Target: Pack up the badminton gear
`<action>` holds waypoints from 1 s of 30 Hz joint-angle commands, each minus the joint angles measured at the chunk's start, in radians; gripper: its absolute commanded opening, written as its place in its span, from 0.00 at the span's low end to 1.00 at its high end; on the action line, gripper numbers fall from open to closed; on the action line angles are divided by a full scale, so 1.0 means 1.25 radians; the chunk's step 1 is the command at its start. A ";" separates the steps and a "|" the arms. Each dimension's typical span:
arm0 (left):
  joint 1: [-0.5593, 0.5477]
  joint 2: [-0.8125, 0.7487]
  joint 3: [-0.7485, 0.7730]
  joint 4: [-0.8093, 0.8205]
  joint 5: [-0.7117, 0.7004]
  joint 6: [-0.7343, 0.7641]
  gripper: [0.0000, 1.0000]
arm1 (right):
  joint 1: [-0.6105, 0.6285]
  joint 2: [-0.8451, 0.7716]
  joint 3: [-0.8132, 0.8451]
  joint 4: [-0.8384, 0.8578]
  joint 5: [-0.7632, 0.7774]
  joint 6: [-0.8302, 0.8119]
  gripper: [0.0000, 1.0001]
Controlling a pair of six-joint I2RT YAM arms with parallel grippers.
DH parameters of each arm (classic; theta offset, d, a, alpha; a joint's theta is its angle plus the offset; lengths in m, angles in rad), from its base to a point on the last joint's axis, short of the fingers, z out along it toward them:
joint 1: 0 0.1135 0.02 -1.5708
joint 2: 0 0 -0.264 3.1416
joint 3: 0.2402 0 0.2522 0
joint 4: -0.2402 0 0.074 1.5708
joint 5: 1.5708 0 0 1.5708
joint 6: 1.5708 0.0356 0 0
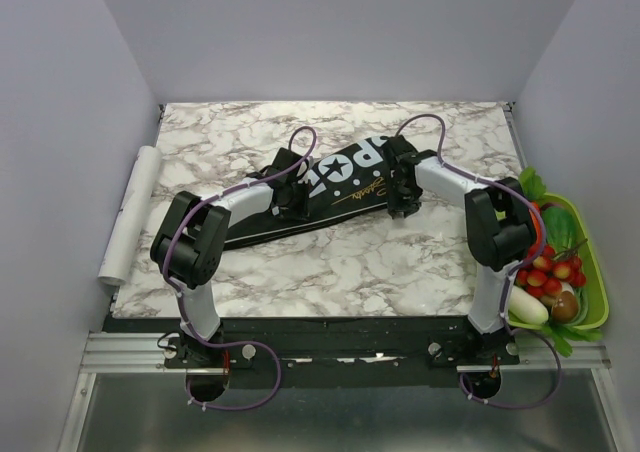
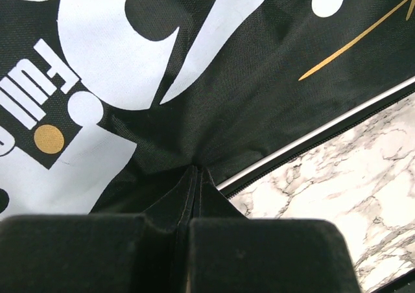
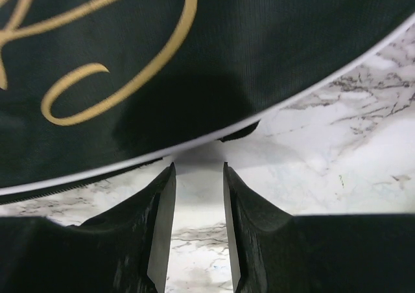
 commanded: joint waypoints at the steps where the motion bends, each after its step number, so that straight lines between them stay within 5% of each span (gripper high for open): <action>1: -0.006 -0.014 -0.007 -0.041 -0.009 -0.005 0.00 | 0.003 0.028 0.044 0.024 -0.001 -0.013 0.43; 30: -0.006 0.004 0.042 -0.090 -0.028 0.021 0.00 | 0.013 0.055 0.112 0.052 -0.071 -0.043 0.43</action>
